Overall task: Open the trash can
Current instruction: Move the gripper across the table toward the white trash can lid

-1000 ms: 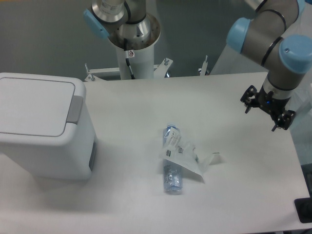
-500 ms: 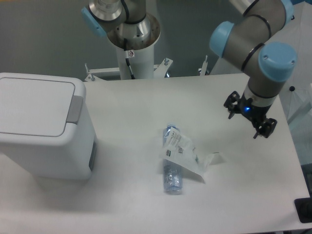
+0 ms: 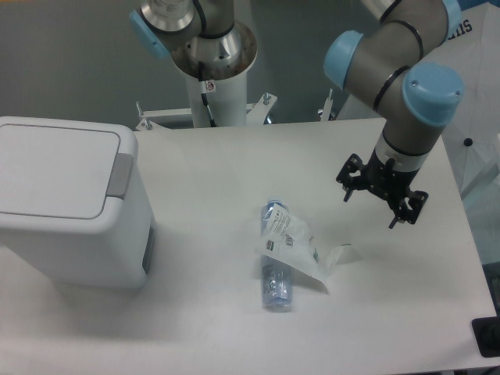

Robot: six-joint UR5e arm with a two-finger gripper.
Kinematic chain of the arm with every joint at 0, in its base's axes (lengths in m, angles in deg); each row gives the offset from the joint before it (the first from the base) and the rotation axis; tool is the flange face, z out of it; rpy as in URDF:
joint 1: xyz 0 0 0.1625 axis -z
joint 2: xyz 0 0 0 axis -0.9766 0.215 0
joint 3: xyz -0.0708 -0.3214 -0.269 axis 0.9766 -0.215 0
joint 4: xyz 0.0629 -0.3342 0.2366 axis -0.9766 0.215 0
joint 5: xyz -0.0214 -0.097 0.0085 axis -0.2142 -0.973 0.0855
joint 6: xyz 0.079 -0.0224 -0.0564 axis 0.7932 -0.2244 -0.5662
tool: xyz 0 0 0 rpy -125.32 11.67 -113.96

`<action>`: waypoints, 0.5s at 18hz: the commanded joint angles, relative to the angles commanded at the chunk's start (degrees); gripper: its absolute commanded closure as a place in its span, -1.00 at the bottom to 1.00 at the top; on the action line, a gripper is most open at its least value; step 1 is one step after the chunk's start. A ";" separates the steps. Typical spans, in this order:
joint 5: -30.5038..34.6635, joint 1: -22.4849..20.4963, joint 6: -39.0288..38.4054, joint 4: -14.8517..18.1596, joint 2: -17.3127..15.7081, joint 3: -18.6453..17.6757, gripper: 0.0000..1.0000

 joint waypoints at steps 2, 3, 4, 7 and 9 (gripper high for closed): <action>-1.92 0.96 -6.05 0.09 -0.18 0.52 -1.00; -2.20 1.32 -7.65 0.44 -0.35 0.70 -1.00; -2.29 1.49 -8.71 0.61 -1.05 0.70 -1.00; -3.34 2.98 -13.01 0.79 -2.55 1.23 -1.00; -3.52 4.39 -17.23 0.88 -3.25 2.10 -1.00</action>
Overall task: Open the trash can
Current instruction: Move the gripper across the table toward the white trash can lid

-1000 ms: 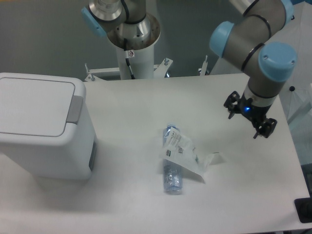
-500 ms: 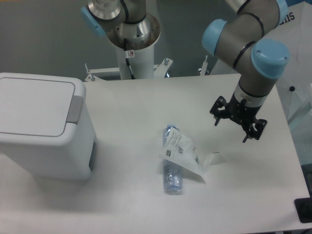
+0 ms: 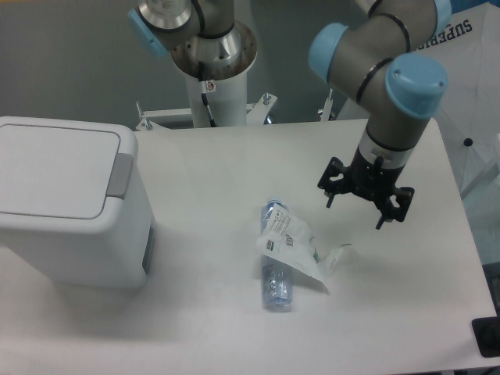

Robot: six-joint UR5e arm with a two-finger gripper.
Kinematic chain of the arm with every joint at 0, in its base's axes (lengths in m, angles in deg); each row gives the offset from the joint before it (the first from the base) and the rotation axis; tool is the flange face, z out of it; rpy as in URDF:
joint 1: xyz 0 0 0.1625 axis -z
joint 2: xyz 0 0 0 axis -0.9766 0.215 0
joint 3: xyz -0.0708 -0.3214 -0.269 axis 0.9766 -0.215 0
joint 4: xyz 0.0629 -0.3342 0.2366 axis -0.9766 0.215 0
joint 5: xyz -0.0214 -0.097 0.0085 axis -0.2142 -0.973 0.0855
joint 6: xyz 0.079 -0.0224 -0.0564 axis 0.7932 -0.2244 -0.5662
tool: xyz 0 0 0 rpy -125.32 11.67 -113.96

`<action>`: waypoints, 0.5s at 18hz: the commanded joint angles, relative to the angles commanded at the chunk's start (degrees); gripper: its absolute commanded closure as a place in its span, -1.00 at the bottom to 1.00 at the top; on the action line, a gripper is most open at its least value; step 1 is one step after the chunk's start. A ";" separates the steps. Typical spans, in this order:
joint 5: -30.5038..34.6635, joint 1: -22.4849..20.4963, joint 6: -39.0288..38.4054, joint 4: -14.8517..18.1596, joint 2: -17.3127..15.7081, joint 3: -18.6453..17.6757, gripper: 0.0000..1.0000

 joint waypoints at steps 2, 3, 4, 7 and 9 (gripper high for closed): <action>-0.09 2.19 -3.70 0.79 -0.18 1.75 -1.00; -0.09 3.07 -5.28 1.92 -0.18 2.98 -1.00; -0.09 3.78 -6.95 3.07 -0.18 4.21 -1.00; -0.09 5.36 -11.43 4.22 0.08 7.03 -1.00; -0.44 6.07 -13.11 4.22 0.00 7.82 -1.00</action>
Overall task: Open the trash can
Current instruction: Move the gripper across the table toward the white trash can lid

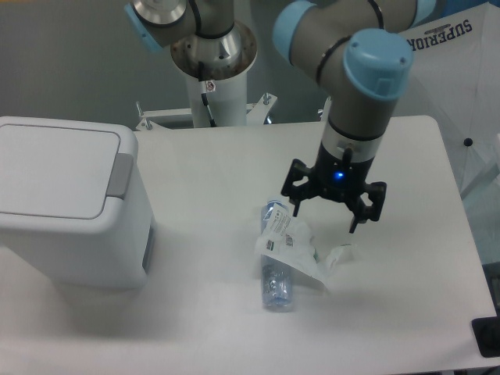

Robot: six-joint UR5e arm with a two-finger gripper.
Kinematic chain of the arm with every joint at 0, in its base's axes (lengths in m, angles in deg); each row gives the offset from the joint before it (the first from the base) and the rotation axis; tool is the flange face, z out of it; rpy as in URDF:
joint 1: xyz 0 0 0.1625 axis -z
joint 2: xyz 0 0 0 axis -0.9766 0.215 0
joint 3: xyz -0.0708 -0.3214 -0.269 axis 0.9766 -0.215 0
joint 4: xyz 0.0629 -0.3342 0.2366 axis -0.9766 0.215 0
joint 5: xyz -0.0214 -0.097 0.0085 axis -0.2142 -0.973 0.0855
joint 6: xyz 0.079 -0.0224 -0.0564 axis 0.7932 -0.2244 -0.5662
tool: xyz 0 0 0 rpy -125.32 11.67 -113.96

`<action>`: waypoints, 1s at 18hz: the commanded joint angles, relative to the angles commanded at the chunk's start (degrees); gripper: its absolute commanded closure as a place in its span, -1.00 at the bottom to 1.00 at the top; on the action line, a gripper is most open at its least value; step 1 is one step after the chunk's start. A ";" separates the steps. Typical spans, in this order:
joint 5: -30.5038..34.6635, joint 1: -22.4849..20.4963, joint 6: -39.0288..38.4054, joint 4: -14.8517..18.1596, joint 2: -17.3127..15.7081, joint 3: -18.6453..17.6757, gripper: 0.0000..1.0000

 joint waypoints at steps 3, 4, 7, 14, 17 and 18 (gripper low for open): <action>-2.28 0.53 -2.20 0.35 -0.26 0.97 -1.00; -2.46 0.88 -3.60 0.35 -0.79 1.23 -1.00; -3.42 2.98 -8.78 0.18 -1.32 2.46 -1.00; -7.65 7.81 -15.38 0.26 -5.09 0.45 -1.00; -7.82 9.58 -17.06 0.09 -7.46 -2.71 -1.00; -7.91 10.28 -17.06 -0.09 -8.08 -3.77 -1.00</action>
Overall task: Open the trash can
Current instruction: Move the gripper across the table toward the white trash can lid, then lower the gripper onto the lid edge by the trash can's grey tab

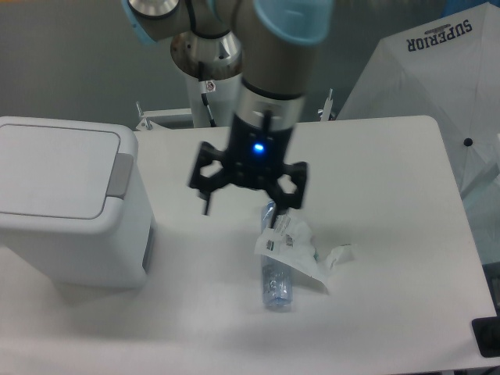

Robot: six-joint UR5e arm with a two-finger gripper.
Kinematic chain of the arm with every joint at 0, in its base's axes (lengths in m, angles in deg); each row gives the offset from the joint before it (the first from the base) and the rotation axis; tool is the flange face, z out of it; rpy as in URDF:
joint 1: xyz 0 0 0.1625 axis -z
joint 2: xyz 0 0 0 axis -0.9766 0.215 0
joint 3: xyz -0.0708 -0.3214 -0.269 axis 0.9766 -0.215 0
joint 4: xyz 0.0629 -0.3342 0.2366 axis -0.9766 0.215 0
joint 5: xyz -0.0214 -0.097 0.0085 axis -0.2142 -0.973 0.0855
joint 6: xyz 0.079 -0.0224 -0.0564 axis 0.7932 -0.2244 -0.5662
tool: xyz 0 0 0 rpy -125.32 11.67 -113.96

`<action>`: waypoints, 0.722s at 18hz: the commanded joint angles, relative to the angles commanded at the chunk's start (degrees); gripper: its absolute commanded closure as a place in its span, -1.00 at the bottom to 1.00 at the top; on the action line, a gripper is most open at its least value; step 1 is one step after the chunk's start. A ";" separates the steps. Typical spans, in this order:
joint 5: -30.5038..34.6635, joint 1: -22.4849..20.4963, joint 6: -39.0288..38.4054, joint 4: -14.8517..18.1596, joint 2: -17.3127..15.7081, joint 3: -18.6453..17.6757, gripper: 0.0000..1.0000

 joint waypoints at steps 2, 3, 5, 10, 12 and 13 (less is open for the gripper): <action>0.17 1.41 -0.09 -0.18 -1.23 -1.67 -1.00; 0.17 1.41 -0.09 -0.18 -2.02 -2.64 -1.00; 0.26 1.41 -0.09 -0.35 -2.90 -3.96 -1.00; 0.35 2.29 -0.09 -0.35 -4.49 -6.16 -1.00; 0.35 2.47 -0.09 -0.44 -4.58 -6.60 -1.00; 0.35 3.08 -0.09 -0.44 -4.66 -6.69 -1.00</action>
